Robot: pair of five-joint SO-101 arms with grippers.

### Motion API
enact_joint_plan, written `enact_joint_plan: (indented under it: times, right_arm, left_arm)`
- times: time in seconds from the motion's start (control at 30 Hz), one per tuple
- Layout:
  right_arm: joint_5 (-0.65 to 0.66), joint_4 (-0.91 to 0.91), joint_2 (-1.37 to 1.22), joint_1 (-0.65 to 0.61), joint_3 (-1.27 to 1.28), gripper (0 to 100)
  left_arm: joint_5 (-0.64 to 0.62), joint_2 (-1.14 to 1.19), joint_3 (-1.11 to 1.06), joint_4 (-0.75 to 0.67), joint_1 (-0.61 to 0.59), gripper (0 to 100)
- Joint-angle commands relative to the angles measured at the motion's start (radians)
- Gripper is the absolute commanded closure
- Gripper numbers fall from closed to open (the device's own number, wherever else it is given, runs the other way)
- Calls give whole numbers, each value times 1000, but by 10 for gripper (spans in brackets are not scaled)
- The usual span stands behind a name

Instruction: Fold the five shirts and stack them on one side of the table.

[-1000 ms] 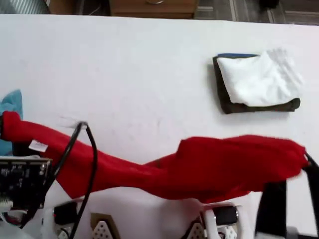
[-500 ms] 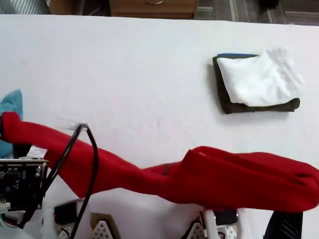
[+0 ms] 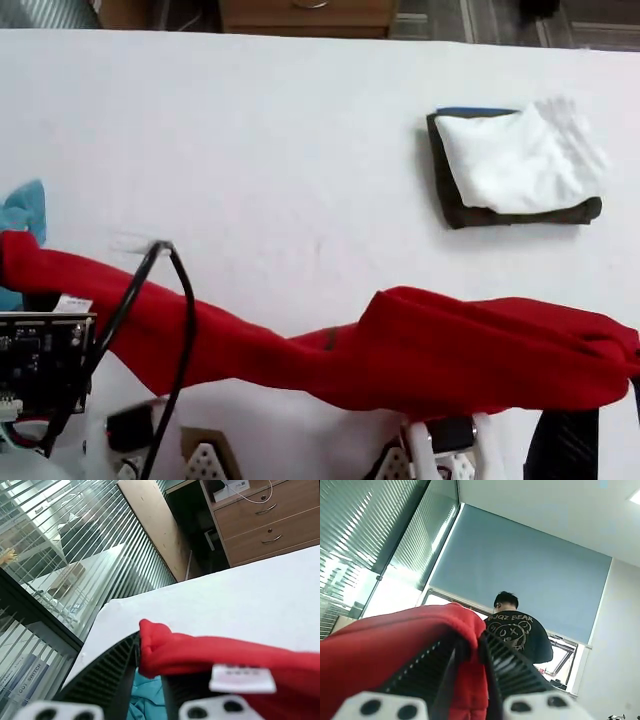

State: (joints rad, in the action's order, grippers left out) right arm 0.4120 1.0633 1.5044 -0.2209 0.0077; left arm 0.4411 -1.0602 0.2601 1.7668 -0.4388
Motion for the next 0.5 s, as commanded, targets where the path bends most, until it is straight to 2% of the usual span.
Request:
enact_joint_plan:
  times: [0.0, 0.47]
  right_arm:
    - [-9, -12, -50, -13, 0, 979]
    - [-9, -15, -51, -15, 28, 979]
  left_arm:
    - [-37, -2, 18, -3, -8, 972]
    - [-49, 5, 12, 5, -8, 972]
